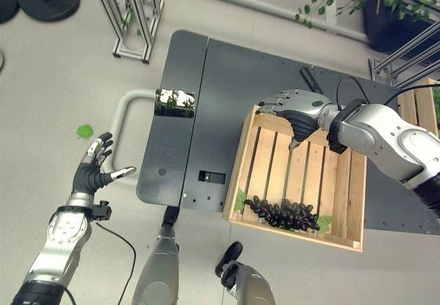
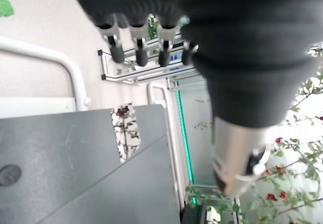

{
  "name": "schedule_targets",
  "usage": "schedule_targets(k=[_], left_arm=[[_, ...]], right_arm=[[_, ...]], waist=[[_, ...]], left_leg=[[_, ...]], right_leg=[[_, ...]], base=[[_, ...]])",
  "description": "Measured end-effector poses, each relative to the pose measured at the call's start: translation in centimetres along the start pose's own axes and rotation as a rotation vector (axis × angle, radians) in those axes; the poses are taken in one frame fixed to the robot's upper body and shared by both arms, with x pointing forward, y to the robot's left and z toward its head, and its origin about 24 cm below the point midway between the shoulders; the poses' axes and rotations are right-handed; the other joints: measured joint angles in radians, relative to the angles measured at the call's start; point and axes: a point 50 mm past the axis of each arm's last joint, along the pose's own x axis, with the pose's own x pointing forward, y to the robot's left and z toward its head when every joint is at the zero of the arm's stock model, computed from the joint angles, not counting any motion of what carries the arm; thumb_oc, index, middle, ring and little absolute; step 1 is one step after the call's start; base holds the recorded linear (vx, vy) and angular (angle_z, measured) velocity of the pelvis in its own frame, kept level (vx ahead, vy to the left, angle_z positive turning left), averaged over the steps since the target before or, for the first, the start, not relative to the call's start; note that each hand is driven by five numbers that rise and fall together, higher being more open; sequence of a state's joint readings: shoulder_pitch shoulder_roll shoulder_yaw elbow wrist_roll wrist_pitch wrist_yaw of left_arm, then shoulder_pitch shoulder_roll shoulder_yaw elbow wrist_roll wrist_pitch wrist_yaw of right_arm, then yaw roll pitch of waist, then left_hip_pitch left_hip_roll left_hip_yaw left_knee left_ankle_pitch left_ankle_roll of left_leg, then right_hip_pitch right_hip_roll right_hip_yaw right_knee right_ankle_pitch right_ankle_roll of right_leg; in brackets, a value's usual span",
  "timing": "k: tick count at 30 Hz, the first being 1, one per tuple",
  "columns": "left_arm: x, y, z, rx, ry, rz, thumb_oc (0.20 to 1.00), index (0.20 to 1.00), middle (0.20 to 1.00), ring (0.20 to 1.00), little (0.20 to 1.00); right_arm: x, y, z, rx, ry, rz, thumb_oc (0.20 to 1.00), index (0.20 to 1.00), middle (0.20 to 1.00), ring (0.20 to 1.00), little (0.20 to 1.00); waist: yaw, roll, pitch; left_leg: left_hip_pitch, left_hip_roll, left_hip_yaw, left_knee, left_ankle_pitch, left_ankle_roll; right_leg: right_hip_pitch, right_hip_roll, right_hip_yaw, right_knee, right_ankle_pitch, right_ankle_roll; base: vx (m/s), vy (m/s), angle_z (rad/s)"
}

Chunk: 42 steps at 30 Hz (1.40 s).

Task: Pick up the fruits from the basket on one side to the basket on the other side

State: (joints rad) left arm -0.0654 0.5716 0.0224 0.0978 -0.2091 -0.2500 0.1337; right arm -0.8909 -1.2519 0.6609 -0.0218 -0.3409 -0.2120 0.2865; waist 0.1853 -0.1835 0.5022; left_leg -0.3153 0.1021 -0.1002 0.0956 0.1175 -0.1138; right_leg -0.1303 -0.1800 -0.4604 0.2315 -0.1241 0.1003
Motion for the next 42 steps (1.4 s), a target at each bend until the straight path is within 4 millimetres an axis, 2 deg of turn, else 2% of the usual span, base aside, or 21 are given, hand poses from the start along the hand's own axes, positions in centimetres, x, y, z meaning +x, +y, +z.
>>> schedule_targets(k=[3,4,6,8,13,15,21,23,31,37,42], left_arm=[[-0.1,0.1,-0.1,0.000,0.003,0.012,1.000,1.000,1.000,1.000,1.000],[-0.2,0.0,-0.2,0.000,0.008,0.013,1.000,1.000,1.000,1.000,1.000],[-0.1,0.1,-0.1,0.000,0.005,0.015,1.000,1.000,1.000,1.000,1.000],[-0.1,0.1,-0.1,0.000,0.005,0.018,1.000,1.000,1.000,1.000,1.000],[-0.1,0.1,-0.1,-0.002,0.003,0.026,1.000,1.000,1.000,1.000,1.000],[-0.1,0.1,-0.1,-0.001,0.007,0.031,1.000,1.000,1.000,1.000,1.000],[-0.1,0.0,-0.1,-0.005,0.006,0.034,1.000,1.000,1.000,1.000,1.000],[-0.1,0.1,-0.1,-0.005,0.005,0.038,1.000,1.000,1.000,1.000,1.000],[-0.1,0.0,-0.1,-0.007,0.006,0.040,1.000,1.000,1.000,1.000,1.000],[0.1,-0.3,0.0,-0.011,0.001,0.033,1.000,1.000,1.000,1.000,1.000],[1.1,-1.1,1.3,-0.031,-0.058,0.018,1.000,1.000,1.000,1.000,1.000]], right_arm=[[0.4,0.7,0.2,0.065,-0.003,0.013,1.000,1.000,1.000,1.000,1.000],[0.6,1.7,-0.3,0.187,0.012,-0.002,1.000,1.000,1.000,1.000,1.000],[0.9,2.7,-0.6,0.259,0.034,0.020,1.000,1.000,1.000,1.000,1.000],[0.6,5.1,-1.2,0.357,0.082,0.076,1.000,1.000,1.000,1.000,1.000],[0.0,8.9,-1.6,0.465,0.159,0.148,1.000,1.000,1.000,1.000,1.000],[-0.3,9.8,-1.4,0.492,0.170,0.160,1.000,1.000,1.000,1.000,1.000],[-1.7,10.8,-2.0,0.549,0.224,0.142,1.000,1.000,1.000,1.000,1.000],[-2.2,11.3,-2.0,0.563,0.237,0.149,1.000,1.000,1.000,1.000,1.000],[-2.5,12.5,-1.6,0.557,0.245,0.187,1.000,1.000,1.000,1.000,1.000],[-1.3,13.0,-0.5,0.592,0.220,0.153,1.000,1.000,1.000,1.000,1.000],[0.4,11.9,0.1,0.583,0.189,0.093,1.000,1.000,1.000,1.000,1.000]], waist=[[-0.001,0.002,0.001],[-0.001,0.002,0.002],[0.001,0.005,0.004],[-0.001,0.010,0.007],[-0.006,0.019,0.013],[-0.009,0.020,0.013],[-0.036,0.028,0.019],[-0.029,0.033,0.021],[-0.047,0.041,0.027],[-0.059,0.045,0.029],[-0.061,0.052,0.033]], left_leg=[[-0.009,0.000,-0.003,0.002,0.003,-0.002],[-0.009,-0.001,-0.007,0.003,0.003,-0.002],[-0.012,-0.001,-0.008,0.003,0.004,-0.002],[-0.011,-0.003,-0.008,0.002,0.006,-0.001],[-0.012,-0.004,-0.001,0.002,0.007,0.001],[-0.012,-0.006,0.003,0.000,0.007,0.001],[-0.010,-0.003,0.011,-0.002,0.007,0.001],[-0.010,-0.004,0.012,-0.002,0.007,0.001],[-0.013,-0.002,0.026,-0.003,0.007,0.002],[-0.041,-0.001,0.039,-0.004,0.009,0.004],[-0.093,-0.004,0.042,0.006,0.010,0.005]], right_leg=[[-0.013,0.000,-0.001,0.015,-0.004,-0.002],[-0.012,-0.001,-0.003,0.018,-0.006,-0.002],[-0.015,-0.003,-0.003,0.020,-0.007,-0.002],[-0.017,-0.009,-0.003,0.024,-0.008,-0.001],[-0.026,-0.015,0.003,0.036,-0.010,0.000],[-0.030,-0.016,0.006,0.037,-0.010,0.000],[-0.033,-0.016,0.012,0.037,-0.010,0.000],[-0.034,-0.017,0.013,0.038,-0.010,0.000],[-0.060,-0.020,0.038,0.054,-0.013,-0.003],[-0.101,-0.027,0.047,0.070,-0.016,-0.004],[-0.167,-0.029,0.062,0.094,-0.018,-0.006]], base=[[-0.03,-0.004,0.03],[-0.04,0.021,0.04],[-0.03,0.019,0.03],[0.00,0.000,0.00],[0.00,0.010,-0.02],[0.00,0.025,-0.07],[0.00,0.010,-0.02],[-0.01,0.006,-0.03],[0.00,0.004,-0.07],[0.00,-0.002,-0.03],[-0.04,-0.006,-0.07]])
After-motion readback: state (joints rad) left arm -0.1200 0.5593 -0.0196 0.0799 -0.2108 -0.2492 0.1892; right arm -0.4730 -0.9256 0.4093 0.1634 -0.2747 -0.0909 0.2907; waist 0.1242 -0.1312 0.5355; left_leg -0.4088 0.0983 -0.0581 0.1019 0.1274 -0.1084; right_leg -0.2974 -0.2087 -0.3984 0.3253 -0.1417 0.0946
